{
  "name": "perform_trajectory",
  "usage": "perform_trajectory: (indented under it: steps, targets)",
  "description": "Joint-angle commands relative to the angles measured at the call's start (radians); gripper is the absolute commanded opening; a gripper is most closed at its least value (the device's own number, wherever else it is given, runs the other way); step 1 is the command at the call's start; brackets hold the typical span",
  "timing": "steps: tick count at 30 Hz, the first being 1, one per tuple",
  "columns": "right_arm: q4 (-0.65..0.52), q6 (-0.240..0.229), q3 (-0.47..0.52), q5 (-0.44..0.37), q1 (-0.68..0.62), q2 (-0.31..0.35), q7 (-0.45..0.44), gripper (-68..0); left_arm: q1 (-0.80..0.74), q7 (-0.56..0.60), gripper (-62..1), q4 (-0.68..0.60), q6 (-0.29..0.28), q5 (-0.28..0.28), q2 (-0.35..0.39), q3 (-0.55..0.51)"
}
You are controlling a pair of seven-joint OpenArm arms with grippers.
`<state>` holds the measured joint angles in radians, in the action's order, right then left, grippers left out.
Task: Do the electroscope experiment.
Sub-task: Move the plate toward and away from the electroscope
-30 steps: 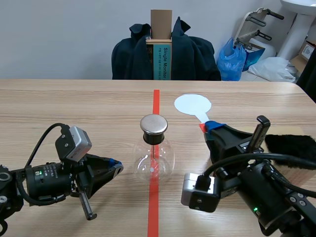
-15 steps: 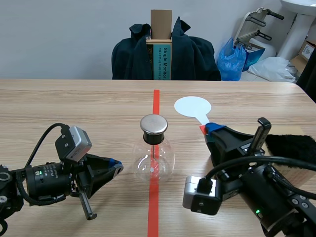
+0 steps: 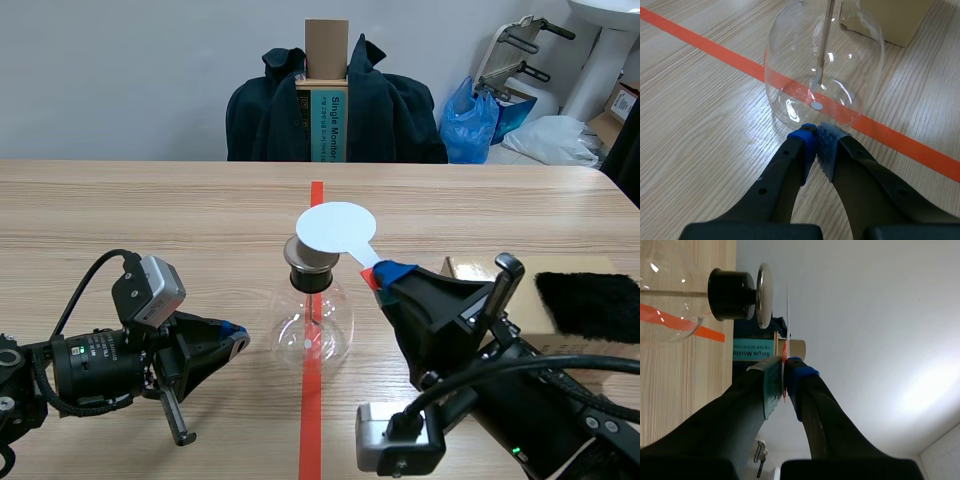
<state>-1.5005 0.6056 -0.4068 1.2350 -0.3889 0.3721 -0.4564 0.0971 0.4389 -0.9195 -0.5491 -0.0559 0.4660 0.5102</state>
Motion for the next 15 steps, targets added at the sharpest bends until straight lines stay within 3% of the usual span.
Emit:
perform_trajectory:
  steps: [1,15]
  targets:
    - [-0.012,0.008,0.008,0.0,0.004,0.008,-0.014,-66.7,0.003,0.014,-58.2,-0.014,0.005,-0.007,-0.003,-0.004]
    - [-0.012,0.007,0.008,0.0,0.003,0.008,-0.116,-66.7,0.003,0.014,-58.2,-0.014,0.005,-0.006,-0.003,-0.004]
